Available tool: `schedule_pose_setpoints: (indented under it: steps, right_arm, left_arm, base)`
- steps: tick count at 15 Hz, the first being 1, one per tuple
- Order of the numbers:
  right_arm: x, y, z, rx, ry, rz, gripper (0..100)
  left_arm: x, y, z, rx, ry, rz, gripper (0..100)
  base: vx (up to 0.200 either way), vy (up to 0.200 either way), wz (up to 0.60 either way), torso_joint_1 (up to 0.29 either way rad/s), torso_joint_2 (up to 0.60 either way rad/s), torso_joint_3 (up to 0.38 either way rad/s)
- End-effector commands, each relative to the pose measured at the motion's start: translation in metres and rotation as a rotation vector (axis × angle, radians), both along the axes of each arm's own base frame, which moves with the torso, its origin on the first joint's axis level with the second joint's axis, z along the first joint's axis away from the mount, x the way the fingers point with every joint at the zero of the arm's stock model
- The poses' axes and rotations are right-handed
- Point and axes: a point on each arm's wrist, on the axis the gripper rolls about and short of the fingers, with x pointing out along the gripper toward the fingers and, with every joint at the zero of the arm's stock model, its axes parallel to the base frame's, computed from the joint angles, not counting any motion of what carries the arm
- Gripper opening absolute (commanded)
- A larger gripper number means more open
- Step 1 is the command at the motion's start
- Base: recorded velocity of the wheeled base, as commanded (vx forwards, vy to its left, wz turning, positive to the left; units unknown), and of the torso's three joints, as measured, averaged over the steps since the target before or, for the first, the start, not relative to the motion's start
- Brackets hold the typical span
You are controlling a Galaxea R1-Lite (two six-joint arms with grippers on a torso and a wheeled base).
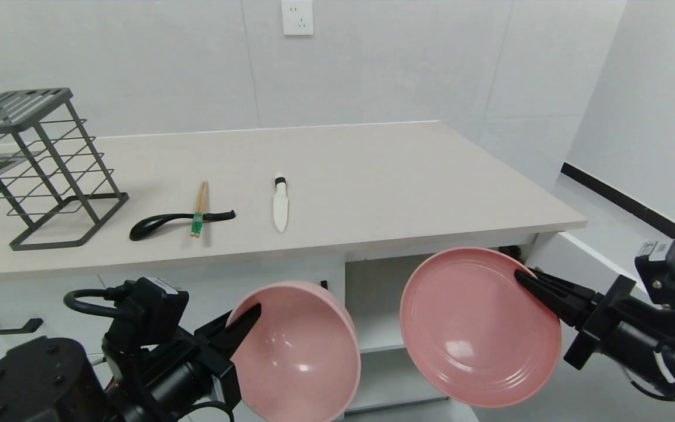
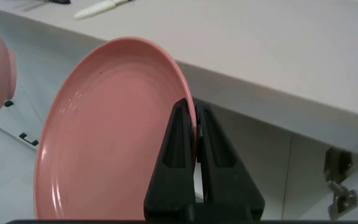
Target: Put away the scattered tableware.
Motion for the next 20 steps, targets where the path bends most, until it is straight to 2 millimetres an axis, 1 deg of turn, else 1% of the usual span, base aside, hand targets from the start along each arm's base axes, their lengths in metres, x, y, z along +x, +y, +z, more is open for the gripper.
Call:
schedule_pose_setpoints:
  steps: [1, 7, 13, 18, 20]
  right_arm:
    - [0.000, 0.000, -0.001, -0.001, 0.003, 0.001, 0]
    - [0.004, 0.000, -0.005, -0.010, 0.026, -0.008, 0]
    - [0.005, 0.000, -0.008, -0.014, 0.039, -0.011, 0]
    - [0.015, -0.003, -0.023, -0.038, 0.112, -0.039, 0]
    - [0.023, -0.006, -0.036, -0.057, 0.177, -0.066, 0]
  left_arm:
    - [0.001, -0.001, -0.004, 0.015, 0.016, 0.000, 0]
    - [0.002, -0.002, -0.007, 0.024, 0.025, 0.000, 0]
    - [0.003, -0.003, -0.009, 0.033, 0.035, 0.000, 0]
    - [0.004, -0.008, -0.019, 0.068, 0.069, -0.012, 0]
    - [0.006, -0.010, -0.024, 0.083, 0.086, -0.012, 0]
  base:
    - [0.000, 0.000, 0.00, -0.251, 0.49, 0.227]
    - [0.000, 0.000, 0.00, -0.249, 0.43, 0.200]
    - [0.000, 0.000, 0.00, -0.242, 0.32, 0.122]
    - [0.000, 0.000, 0.00, -0.043, 0.22, 0.074]
    - [0.000, 0.000, 0.00, -0.004, 0.03, 0.016]
